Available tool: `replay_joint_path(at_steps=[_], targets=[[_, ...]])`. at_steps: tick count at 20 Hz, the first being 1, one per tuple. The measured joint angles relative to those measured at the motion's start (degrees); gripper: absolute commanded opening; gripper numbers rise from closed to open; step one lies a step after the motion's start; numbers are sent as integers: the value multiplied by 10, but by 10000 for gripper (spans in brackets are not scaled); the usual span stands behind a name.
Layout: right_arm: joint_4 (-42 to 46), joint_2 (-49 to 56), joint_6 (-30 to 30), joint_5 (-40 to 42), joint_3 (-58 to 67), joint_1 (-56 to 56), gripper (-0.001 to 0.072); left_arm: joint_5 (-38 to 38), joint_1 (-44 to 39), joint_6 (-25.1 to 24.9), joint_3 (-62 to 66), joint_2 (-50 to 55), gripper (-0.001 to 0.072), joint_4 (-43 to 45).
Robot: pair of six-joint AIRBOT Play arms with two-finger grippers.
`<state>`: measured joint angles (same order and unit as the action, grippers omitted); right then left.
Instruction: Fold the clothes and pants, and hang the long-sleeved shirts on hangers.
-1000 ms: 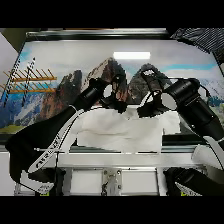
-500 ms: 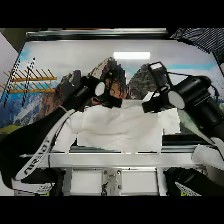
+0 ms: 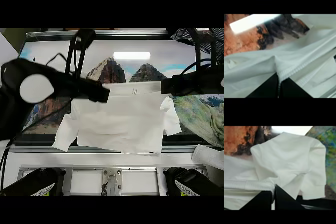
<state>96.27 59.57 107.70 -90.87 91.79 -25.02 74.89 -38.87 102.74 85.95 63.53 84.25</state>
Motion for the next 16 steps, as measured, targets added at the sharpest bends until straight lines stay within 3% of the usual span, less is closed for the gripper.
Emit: replay_joint_path(at_steps=[6,13,14,15,16], targets=[[-54,-26,25,0,-132,1,22,-45,-15,42,-186,-51,10,-9],[-96,-29,32,62,-233,-18,28,-91,-17,51,-239,-22,10,-36],[-98,-30,31,65,-239,-21,64,-89,-17,51,-241,-20,10,-38],[-100,-30,28,70,-243,-24,257,-84,-17,51,-243,-19,10,-38],[-100,-30,22,73,-247,-26,547,-80,-17,51,-246,-18,10,-37]])
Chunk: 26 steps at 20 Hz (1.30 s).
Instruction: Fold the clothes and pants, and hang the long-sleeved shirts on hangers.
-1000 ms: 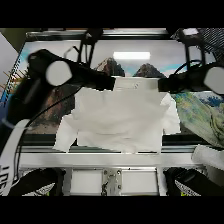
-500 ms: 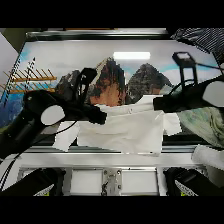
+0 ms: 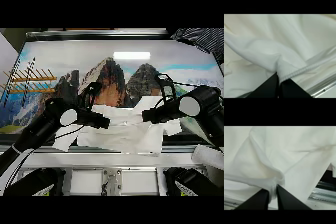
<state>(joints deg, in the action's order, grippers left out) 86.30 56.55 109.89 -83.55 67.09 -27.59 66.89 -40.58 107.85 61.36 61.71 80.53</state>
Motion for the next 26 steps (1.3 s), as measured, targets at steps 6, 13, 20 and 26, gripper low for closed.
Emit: replay_joint_path(at_steps=[6,13,20,26], targets=[[6,-18,-49,9,-5,14,694,31,17,0,-49,2,10,7],[6,47,-71,46,-5,49,675,35,33,0,-104,2,10,5],[-31,254,-75,127,47,30,675,34,35,0,-110,2,10,5],[-67,369,-35,139,108,25,673,25,35,0,-111,2,11,5]])
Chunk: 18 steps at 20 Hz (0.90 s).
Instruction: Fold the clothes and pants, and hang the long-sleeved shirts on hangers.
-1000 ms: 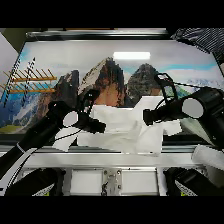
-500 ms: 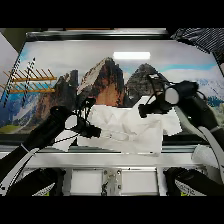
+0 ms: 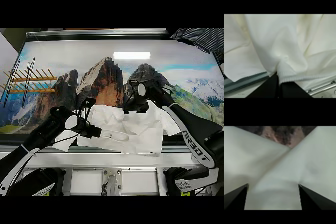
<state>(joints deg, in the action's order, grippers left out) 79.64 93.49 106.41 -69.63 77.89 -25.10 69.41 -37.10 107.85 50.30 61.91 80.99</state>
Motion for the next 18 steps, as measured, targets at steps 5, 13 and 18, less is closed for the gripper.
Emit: replay_joint_path(at_steps=[5,13,18], targets=[[4,41,19,-22,20,0,293,-16,0,0,0,0,11,0],[88,9,-14,-45,27,18,21,-19,0,0,0,0,10,-2],[188,-88,-75,-85,28,139,21,-45,0,0,0,0,10,-35]])
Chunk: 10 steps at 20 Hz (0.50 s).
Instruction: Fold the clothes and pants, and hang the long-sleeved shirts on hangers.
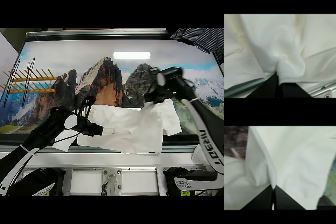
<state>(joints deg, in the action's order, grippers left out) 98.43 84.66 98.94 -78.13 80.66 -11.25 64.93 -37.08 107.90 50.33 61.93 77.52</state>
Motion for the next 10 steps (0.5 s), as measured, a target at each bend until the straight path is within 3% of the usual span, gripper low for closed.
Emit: replay_joint_path(at_steps=[4,6,7,8,9,10], targets=[[8,-40,-15,-12,0,123,27,-41,0,1,29,16,10,-29],[-11,-44,-17,-8,-1,159,66,-50,0,-1,62,39,10,-33],[-21,-43,-19,-2,-1,170,284,-52,0,-4,81,54,10,-35],[-27,-43,-19,5,-1,176,578,-54,0,-9,101,72,10,-35],[-34,-41,-19,9,-1,179,666,-55,0,-11,121,89,10,-36],[-40,-41,-22,16,-1,180,652,-56,0,-15,141,108,10,-37]])
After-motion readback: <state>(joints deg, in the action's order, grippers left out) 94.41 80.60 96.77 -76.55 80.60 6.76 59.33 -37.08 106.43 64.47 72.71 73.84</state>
